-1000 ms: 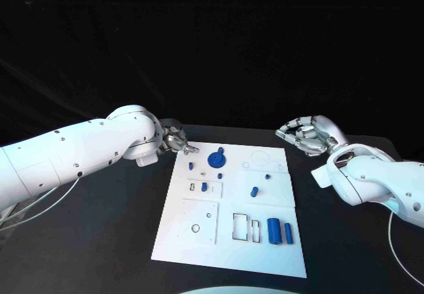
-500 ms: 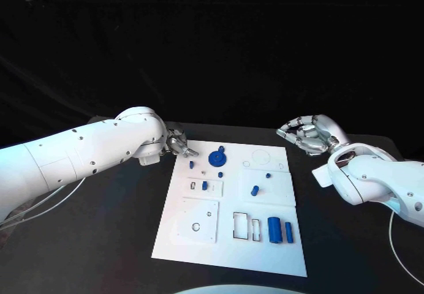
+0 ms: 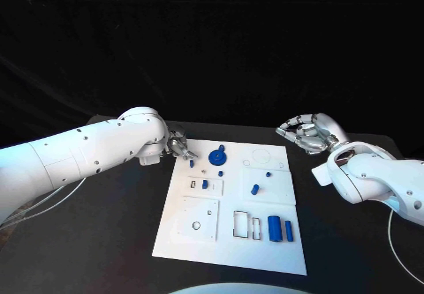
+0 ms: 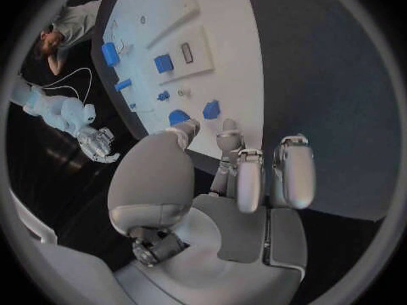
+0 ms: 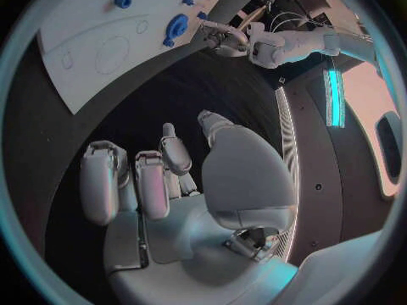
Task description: Assemble the parts on the task board
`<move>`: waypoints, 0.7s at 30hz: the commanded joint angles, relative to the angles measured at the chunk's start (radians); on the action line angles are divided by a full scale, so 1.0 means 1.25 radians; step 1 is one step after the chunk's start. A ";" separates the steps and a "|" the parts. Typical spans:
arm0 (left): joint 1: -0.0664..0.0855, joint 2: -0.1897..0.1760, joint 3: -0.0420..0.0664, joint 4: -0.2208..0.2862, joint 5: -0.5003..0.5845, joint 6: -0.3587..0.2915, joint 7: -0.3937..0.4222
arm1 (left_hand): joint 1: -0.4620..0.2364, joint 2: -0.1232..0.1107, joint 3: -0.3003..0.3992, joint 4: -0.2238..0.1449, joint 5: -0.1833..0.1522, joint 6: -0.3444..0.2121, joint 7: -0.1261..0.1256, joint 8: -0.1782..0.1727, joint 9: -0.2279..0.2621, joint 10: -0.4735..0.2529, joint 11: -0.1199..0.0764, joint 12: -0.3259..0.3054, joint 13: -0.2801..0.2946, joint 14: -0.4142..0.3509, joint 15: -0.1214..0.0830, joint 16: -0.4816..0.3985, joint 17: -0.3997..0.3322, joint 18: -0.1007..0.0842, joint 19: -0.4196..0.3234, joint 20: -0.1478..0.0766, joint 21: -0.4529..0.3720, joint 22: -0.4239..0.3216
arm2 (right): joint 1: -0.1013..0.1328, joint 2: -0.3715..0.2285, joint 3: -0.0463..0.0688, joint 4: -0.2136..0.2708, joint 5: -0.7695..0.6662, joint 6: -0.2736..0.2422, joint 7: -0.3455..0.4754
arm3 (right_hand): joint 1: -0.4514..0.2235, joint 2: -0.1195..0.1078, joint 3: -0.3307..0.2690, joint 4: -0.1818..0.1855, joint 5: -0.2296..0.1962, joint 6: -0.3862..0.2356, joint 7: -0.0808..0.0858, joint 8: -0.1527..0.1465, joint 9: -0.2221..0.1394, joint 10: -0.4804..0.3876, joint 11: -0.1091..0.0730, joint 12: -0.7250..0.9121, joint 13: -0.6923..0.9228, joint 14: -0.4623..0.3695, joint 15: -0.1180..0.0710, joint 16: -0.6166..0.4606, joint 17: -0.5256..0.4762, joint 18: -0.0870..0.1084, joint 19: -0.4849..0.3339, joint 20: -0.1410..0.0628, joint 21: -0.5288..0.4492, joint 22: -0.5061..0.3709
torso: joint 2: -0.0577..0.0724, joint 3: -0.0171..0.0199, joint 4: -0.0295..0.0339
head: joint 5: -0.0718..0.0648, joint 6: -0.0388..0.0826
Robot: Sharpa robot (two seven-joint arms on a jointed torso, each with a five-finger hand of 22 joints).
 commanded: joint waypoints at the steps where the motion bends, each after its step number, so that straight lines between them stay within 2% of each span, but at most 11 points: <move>1: 0.000 0.003 -0.001 0.001 0.002 0.030 0.006 | 0.003 0.005 -0.002 -0.001 0.003 0.006 -0.001 -0.003 -0.002 -0.001 0.000 0.001 0.004 0.074 0.005 0.000 0.169 0.012 0.000 0.003 -0.001 0.003 | -0.001 0.001 0.000 0.000 -0.003 0.008 0.003 | 0.004 0.005 -0.007 0.000 0.005 -0.004 0.001 0.004 0.001 -0.006 0.000 -0.003 -0.001 0.052 -0.006 -0.003 0.069 0.006 -0.006 0.000 -0.006 0.102 | 0.000 -0.0003 0.0001 | 0.001 0.000; 13: -0.001 0.007 -0.006 0.000 0.013 0.037 0.005 | 0.016 0.013 0.005 -0.002 0.003 0.021 -0.005 0.000 -0.008 0.003 -0.003 0.004 0.005 0.074 0.003 0.001 0.171 0.012 0.002 0.003 0.001 0.006 | -0.001 0.003 0.000 -0.001 -0.003 0.008 0.002 | 0.006 0.008 -0.007 0.001 0.009 -0.004 0.001 0.005 0.001 -0.006 0.000 -0.003 -0.001 0.052 -0.006 -0.004 0.069 0.006 -0.006 0.000 -0.007 0.101 | 0.000 -0.0001 0.0003 | 0.000 -0.002; 18: -0.001 0.009 -0.007 0.000 0.014 0.033 0.004 | 0.033 0.020 0.016 -0.003 0.003 0.025 -0.007 -0.001 -0.013 0.004 -0.005 0.005 0.004 0.075 0.001 0.002 0.172 0.012 0.002 0.002 0.001 0.006 | -0.001 0.003 0.000 -0.001 -0.003 0.008 0.002 | 0.006 0.011 -0.008 0.001 0.013 -0.005 0.001 0.005 0.001 -0.006 0.000 -0.003 -0.001 0.052 -0.006 -0.004 0.068 0.006 -0.007 0.000 -0.008 0.101 | 0.000 -0.0006 -0.0003 | 0.000 -0.003; 21: -0.002 0.010 -0.008 -0.001 0.018 0.031 0.004 | 0.053 0.027 0.029 -0.004 0.003 0.030 -0.009 0.001 -0.016 0.005 -0.007 0.005 0.003 0.075 -0.001 0.002 0.172 0.012 0.003 0.001 0.001 0.008 | -0.001 0.003 0.000 -0.001 -0.003 0.009 0.002 | 0.007 0.012 -0.008 0.002 0.014 -0.005 0.001 0.006 0.001 -0.006 0.000 -0.003 -0.002 0.052 -0.006 -0.004 0.068 0.006 -0.006 0.000 -0.007 0.101 | 0.000 0.0002 -0.0003 | 0.000 -0.004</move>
